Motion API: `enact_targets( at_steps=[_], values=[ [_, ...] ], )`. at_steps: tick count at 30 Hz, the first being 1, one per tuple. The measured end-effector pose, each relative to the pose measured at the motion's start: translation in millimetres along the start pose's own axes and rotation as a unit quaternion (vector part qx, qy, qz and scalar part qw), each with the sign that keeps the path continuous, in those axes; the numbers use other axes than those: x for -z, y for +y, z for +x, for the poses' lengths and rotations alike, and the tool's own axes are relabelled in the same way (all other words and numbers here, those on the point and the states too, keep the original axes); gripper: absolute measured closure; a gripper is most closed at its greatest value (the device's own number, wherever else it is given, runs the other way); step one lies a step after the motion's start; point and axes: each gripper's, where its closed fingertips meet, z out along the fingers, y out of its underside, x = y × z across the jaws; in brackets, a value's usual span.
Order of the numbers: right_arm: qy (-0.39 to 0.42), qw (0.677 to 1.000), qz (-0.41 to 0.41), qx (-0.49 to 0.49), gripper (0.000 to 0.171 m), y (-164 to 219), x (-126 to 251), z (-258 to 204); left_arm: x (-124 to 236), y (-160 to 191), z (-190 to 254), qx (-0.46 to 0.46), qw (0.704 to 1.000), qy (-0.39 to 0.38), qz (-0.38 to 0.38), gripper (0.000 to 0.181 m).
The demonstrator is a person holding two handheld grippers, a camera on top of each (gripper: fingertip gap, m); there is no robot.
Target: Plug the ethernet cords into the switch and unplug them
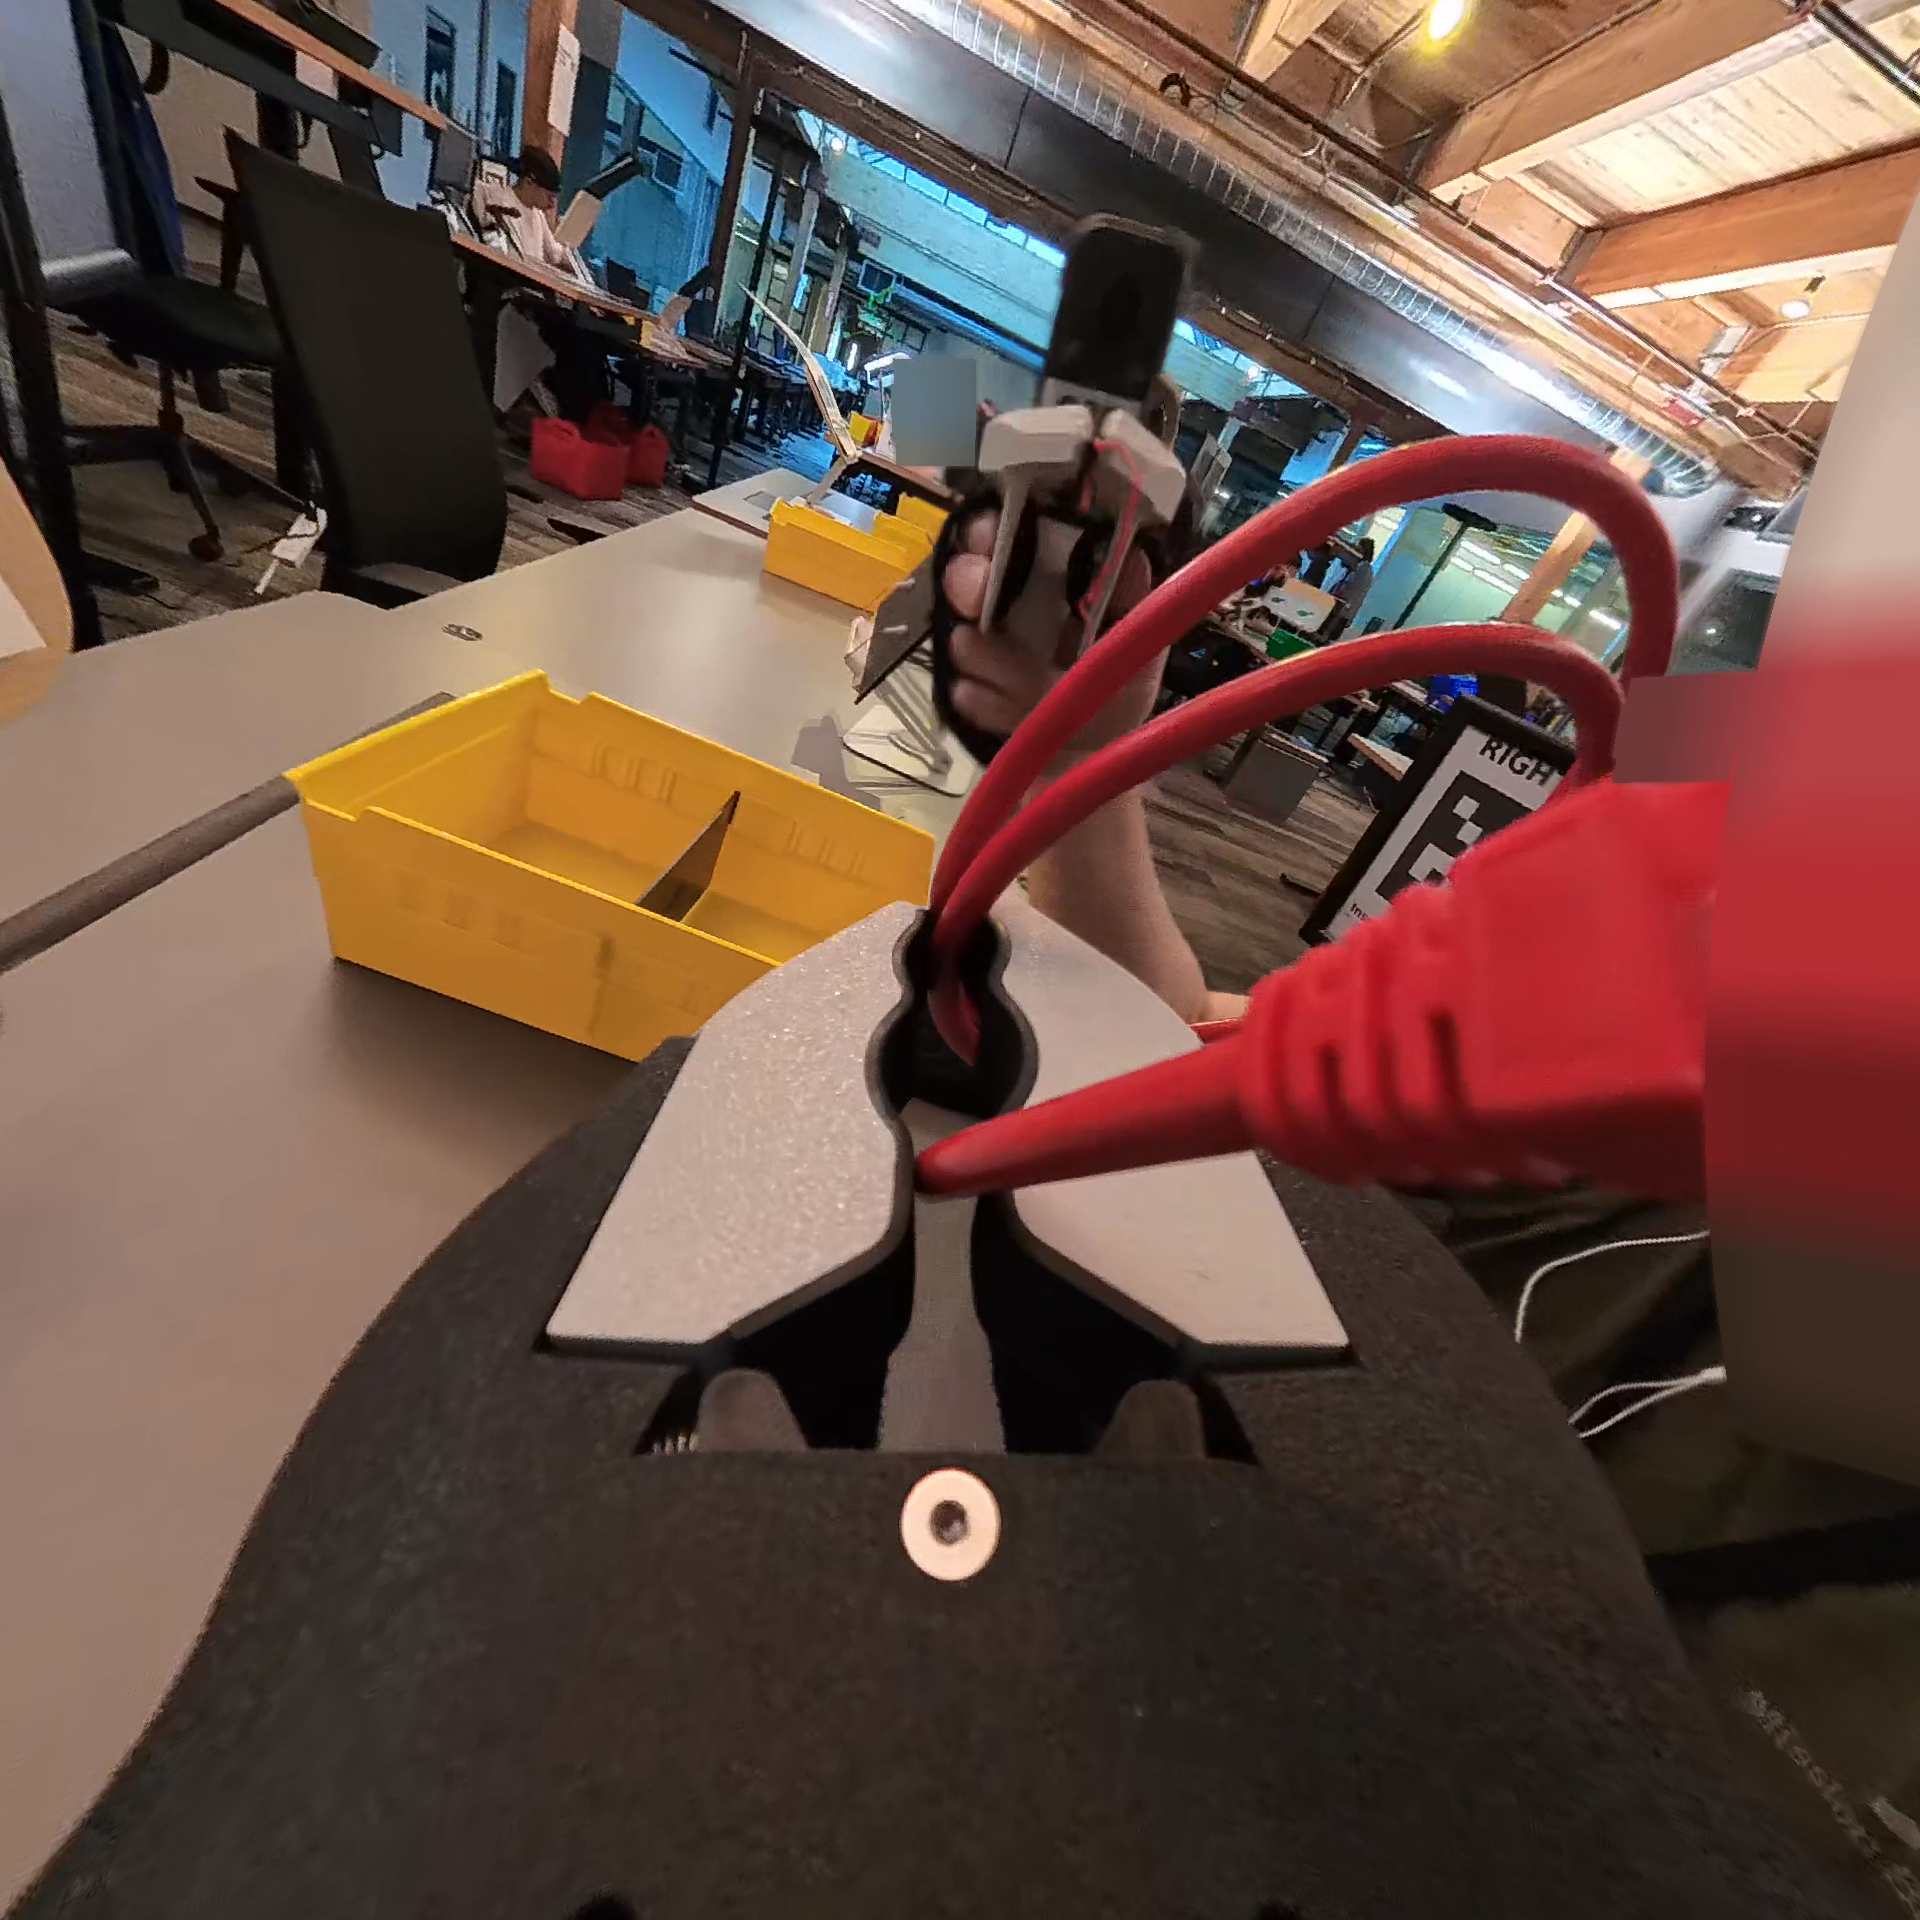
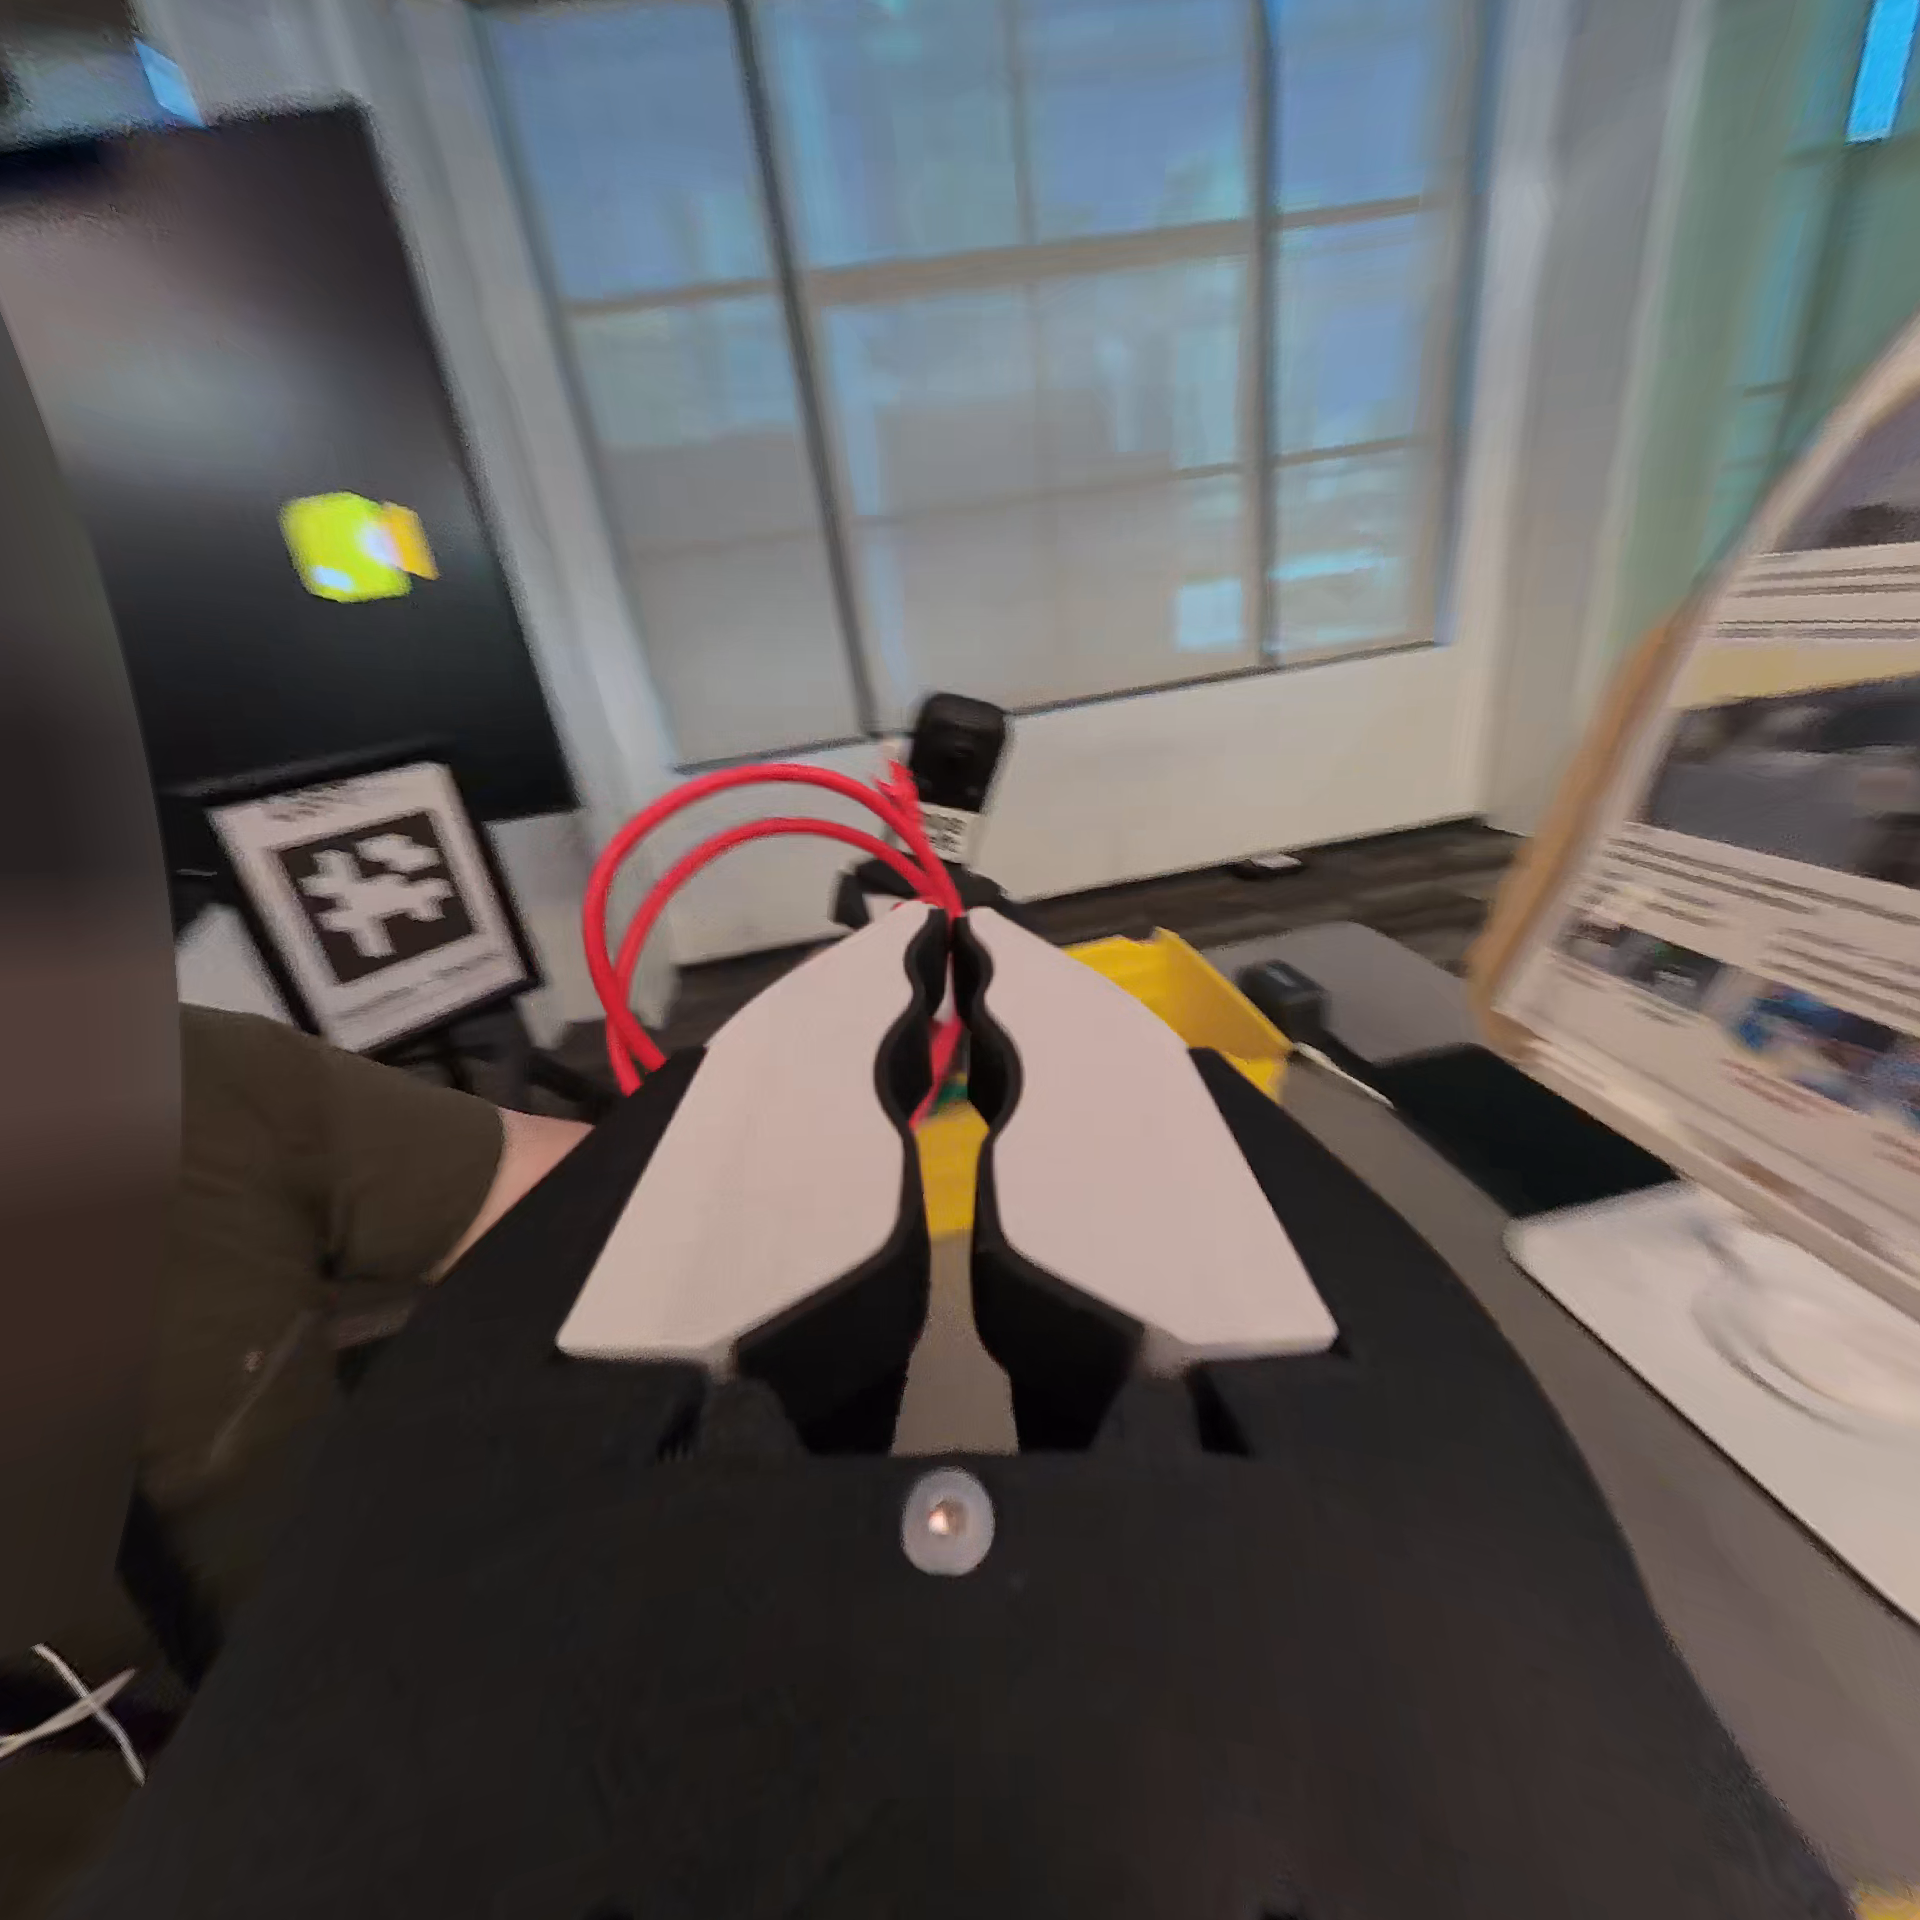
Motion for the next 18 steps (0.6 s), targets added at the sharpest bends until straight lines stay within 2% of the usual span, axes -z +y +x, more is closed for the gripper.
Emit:
enact_targets(
  at_steps=[2, 4, 5, 7, 9, 11, 12, 14, 18],
  values=[
    [0.091, 0.995, -0.033, 0.034, 0.169, -12, 42, 2, 4, -6, 7, -0.01, 1.0, 0.001, 0.006, 0.175],
    [0.229, 0.967, -0.092, 0.067, 0.169, -11, 108, 13, 7, -11, 17, -0.022, 1.0, 0.006, 0.007, 0.175],
    [0.307, 0.94, -0.131, 0.068, 0.169, -6, 151, 21, 7, -13, 22, -0.03, 0.999, 0.009, 0.006, 0.175],
    [0.462, 0.863, -0.2, 0.04, 0.169, 9, 255, 32, 6, -13, 33, -0.042, 0.999, 0.017, -0.001, 0.175],
    [0.552, 0.792, -0.255, -0.047, 0.169, 40, 355, 28, 2, -12, 40, -0.044, 0.999, 0.026, -0.006, 0.175],
    [0.603, 0.752, -0.232, -0.131, 0.169, 67, 429, 28, -2, -9, 46, -0.041, 0.998, 0.036, -0.013, 0.175],
    [0.607, 0.745, -0.21, -0.177, 0.169, 84, 453, 31, -5, -8, 47, -0.04, 0.998, 0.037, -0.018, 0.175],
    [0.589, 0.749, -0.162, -0.255, 0.169, 118, 483, 41, -10, -3, 48, -0.037, 0.998, 0.038, -0.026, 0.175],
    [0.586, 0.723, -0.11, -0.35, 0.169, 179, 527, 64, -17, 4, 52, -0.025, 0.998, 0.048, -0.038, 0.175]
  ],
)
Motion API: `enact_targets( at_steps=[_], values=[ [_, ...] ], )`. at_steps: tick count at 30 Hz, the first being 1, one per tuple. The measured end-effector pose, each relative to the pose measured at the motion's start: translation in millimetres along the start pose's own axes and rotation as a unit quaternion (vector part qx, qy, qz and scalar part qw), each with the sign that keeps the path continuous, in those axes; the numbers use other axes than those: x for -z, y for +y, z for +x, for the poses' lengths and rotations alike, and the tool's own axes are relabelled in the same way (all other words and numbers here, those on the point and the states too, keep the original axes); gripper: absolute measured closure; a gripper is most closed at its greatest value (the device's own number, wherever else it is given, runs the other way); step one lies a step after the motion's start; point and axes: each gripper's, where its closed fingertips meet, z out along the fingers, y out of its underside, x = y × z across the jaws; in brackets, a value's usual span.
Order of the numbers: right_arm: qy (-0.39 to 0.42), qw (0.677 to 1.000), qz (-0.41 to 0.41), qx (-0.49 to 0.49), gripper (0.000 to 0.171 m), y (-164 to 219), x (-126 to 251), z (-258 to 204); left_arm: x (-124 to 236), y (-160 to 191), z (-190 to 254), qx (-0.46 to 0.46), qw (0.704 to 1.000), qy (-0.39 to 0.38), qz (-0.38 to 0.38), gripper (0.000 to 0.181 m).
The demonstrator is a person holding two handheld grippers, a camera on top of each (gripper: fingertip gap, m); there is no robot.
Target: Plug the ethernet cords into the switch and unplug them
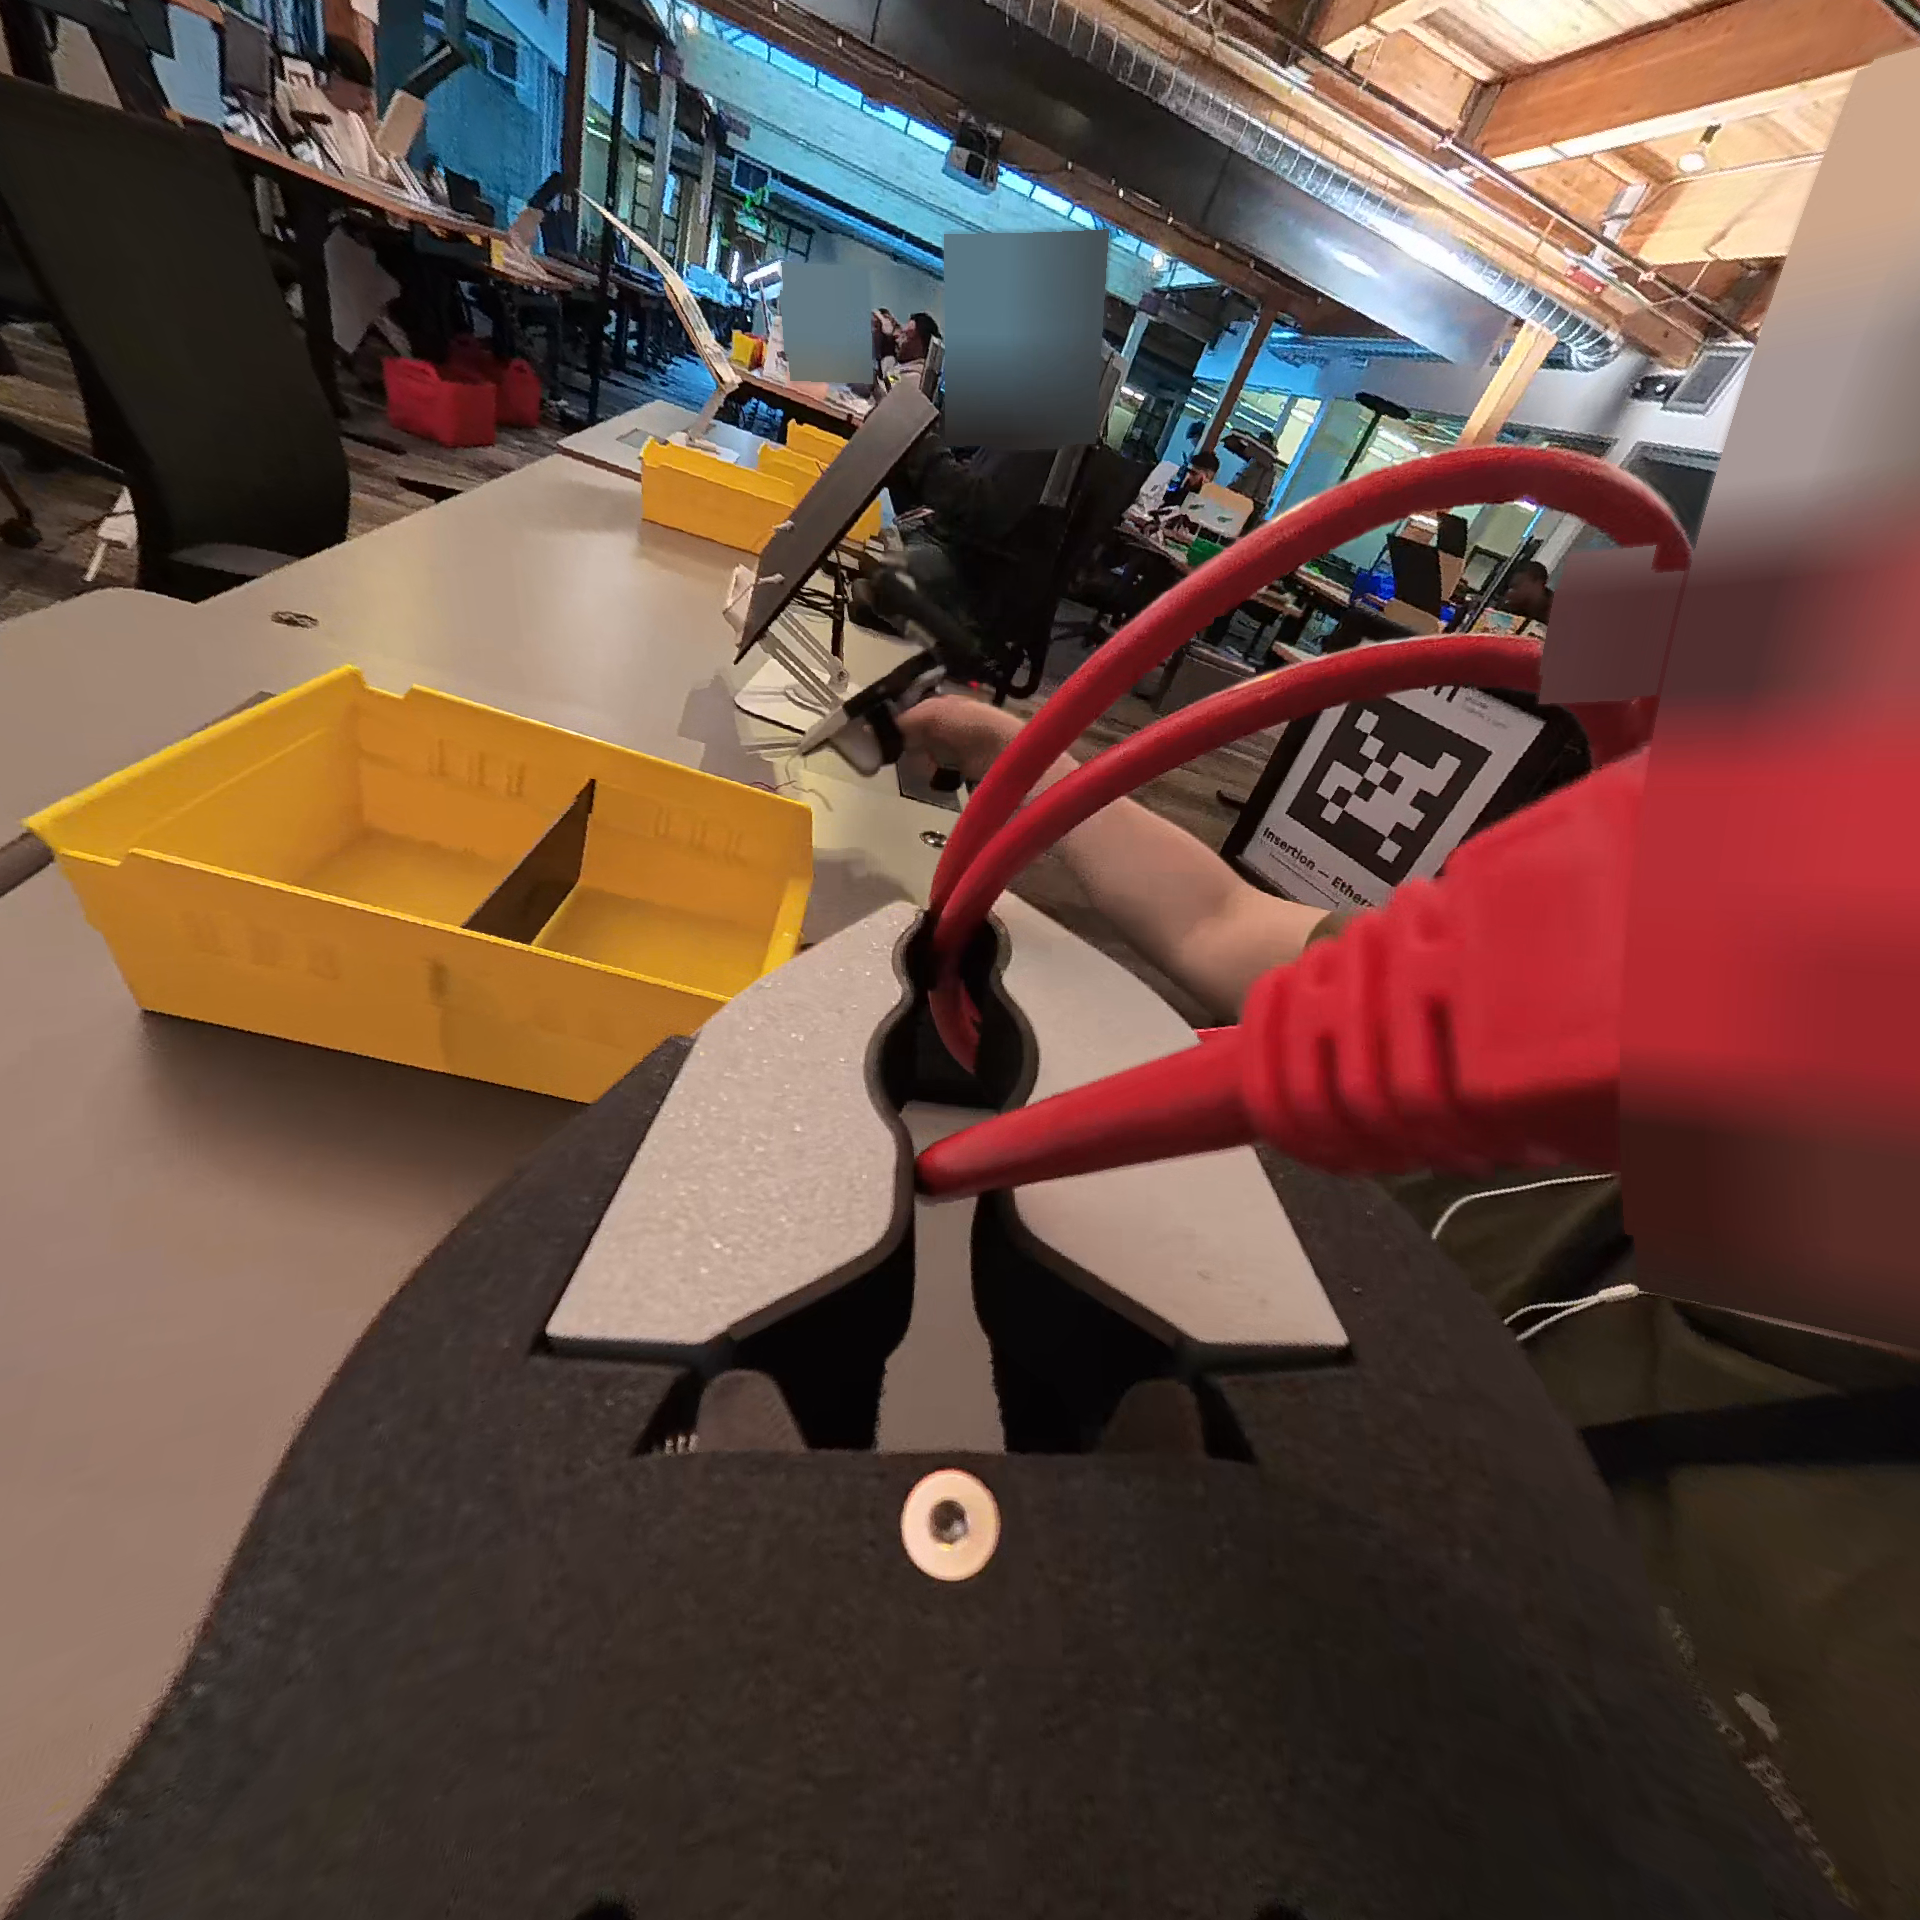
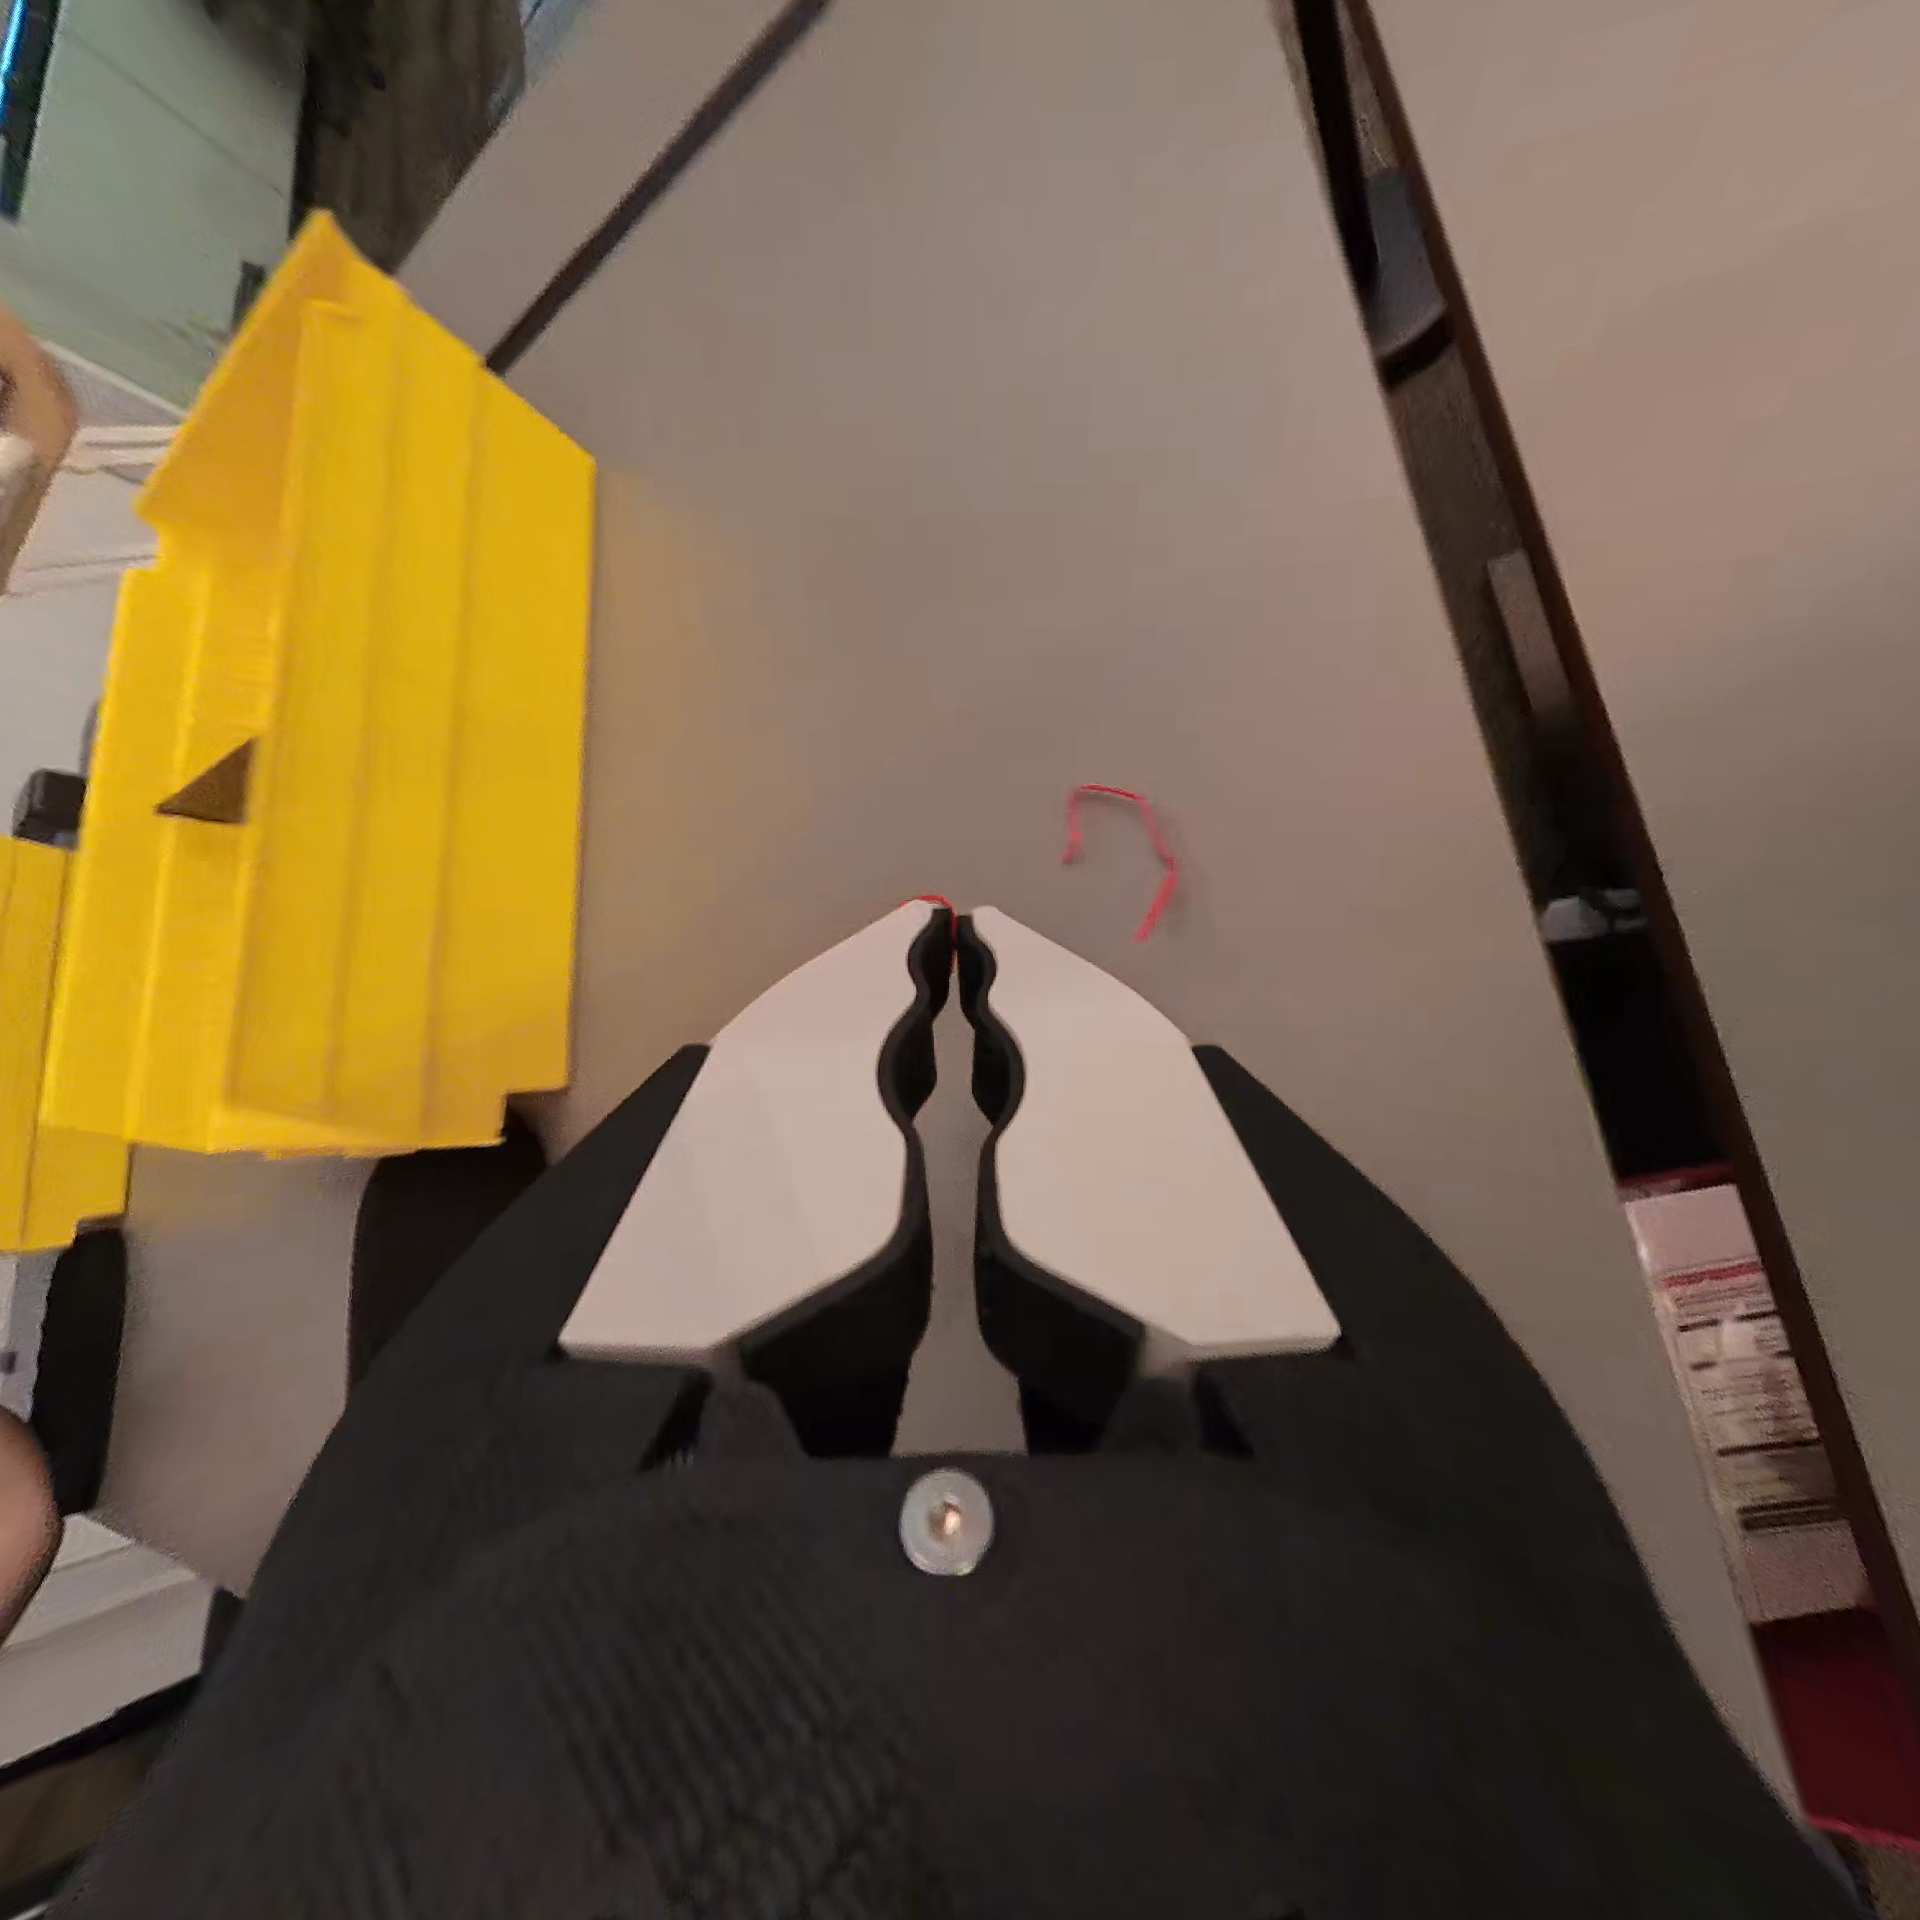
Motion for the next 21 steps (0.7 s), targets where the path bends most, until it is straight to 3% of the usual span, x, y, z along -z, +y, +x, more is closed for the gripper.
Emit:
enact_targets(
  at_steps=[5, 18, 21],
  values=[
    [0.027, 0.999, 0.032, -0.02, 0.169, -1, -14, 46, -4, 3, 0, -0.006, 1.0, -0.004, -0.012, 0.175],
    [0.115, 0.992, -0.006, 0.051, 0.168, -5, -17, 77, -6, 7, -6, -0.005, 1.0, -0.013, -0.02, 0.175],
    [0.098, 0.994, -0.012, 0.051, 0.154, -6, -17, 71, -5, 6, -7, -0.003, 1.0, -0.014, -0.018, 0.175]
  ],
)
